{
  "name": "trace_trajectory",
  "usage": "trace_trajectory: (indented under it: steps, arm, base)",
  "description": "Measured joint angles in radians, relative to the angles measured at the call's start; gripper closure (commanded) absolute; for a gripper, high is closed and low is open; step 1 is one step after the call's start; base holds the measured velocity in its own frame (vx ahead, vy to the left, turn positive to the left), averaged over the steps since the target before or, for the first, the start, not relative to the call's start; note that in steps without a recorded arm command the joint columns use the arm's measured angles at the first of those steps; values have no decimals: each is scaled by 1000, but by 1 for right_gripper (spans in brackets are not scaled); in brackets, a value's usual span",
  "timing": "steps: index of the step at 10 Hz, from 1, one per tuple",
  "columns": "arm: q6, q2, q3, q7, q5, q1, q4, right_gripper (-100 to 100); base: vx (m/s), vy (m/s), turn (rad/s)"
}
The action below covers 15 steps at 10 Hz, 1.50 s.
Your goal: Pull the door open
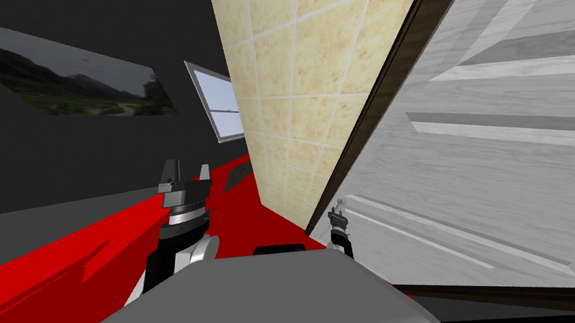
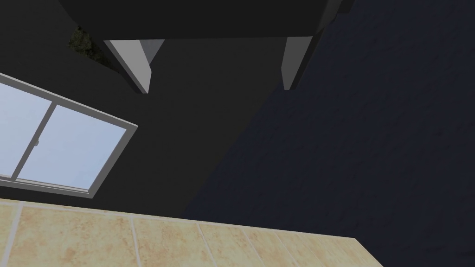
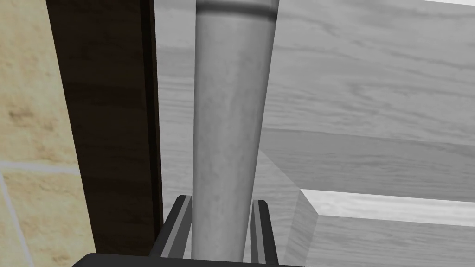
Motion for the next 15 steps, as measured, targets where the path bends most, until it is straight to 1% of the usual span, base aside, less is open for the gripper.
trace_trajectory:
  steps: [1,2,4,5,6,8,9,13,15]
  arm:
    - [-11,-7,8,-17,4,-2,21,100]
    - [-8,-18,13,-28,5,14,10,100]
    - [2,-45,28,-53,10,30,-1,100]
    - [-1,-57,41,-72,15,34,1,100]
    - [-3,-71,54,-94,21,31,4,100]
    - [-1,-91,81,-125,33,34,-17,100]
    - [2,-90,85,-128,35,35,-17,100]
    - [-6,-118,127,-159,56,49,-39,100]
    - [-17,-134,158,-182,72,59,-45,100]
  base:
    - [-201,97,77]
    - [-227,82,96]
    - [-219,26,152]
    - [-241,-43,228]
    - [-245,-46,142]
    - [-147,-21,76]
    - [-167,-23,74]
    - [-228,-20,89]
    - [-232,1,86]
